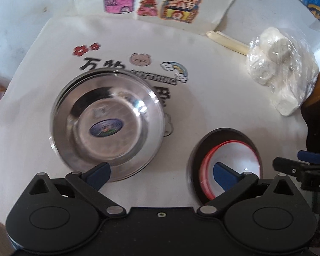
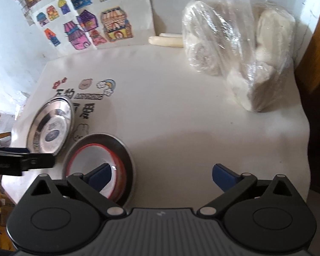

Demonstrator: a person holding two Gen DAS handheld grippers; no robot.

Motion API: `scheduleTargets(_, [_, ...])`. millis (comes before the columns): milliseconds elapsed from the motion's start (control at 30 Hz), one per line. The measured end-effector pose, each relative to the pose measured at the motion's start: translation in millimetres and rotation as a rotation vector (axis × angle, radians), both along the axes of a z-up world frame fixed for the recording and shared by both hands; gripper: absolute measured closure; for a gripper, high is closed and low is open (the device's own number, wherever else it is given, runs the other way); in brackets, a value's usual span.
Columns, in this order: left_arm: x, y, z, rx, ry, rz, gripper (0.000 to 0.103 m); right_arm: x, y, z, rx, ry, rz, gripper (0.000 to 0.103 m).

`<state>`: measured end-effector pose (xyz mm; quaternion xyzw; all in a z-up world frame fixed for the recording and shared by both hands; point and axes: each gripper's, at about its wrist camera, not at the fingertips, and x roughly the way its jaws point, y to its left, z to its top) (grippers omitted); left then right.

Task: Organize plates and bowls
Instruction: 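Open both grippers to release the white bowl in the stack, then move both grippers to the rim of the steel bowl stack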

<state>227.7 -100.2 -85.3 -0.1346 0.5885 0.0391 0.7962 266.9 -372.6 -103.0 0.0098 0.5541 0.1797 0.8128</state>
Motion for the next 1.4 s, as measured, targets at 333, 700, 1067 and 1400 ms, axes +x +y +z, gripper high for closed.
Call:
scheduleTargets(333, [-20.1, 3.7, -7.7, 0.009, 0.003, 0.041, 0.001, 0.8, -2.7, -5.2, -0.043, 0.026, 0.007, 0.000])
scheduleTargets(700, [-27.4, -12.1, -21.2, 0.043, 0.038, 0.066, 0.001, 3.8, -4.3, -14.3, -0.070, 0.047, 0.081, 0.000])
scheduleTargets(1067, [-25.1, -18.6, -29.6, 0.071, 0.060, 0.092, 0.001, 8.6, 1.9, -19.0, -0.083, 0.042, 0.146, 0.000])
scheduleTargets(1400, [-20.9, -24.6, -34.1, 0.092, 0.078, 0.083, 0.001, 10.2, 11.0, -21.5, -0.100, 0.038, 0.180, 0.000])
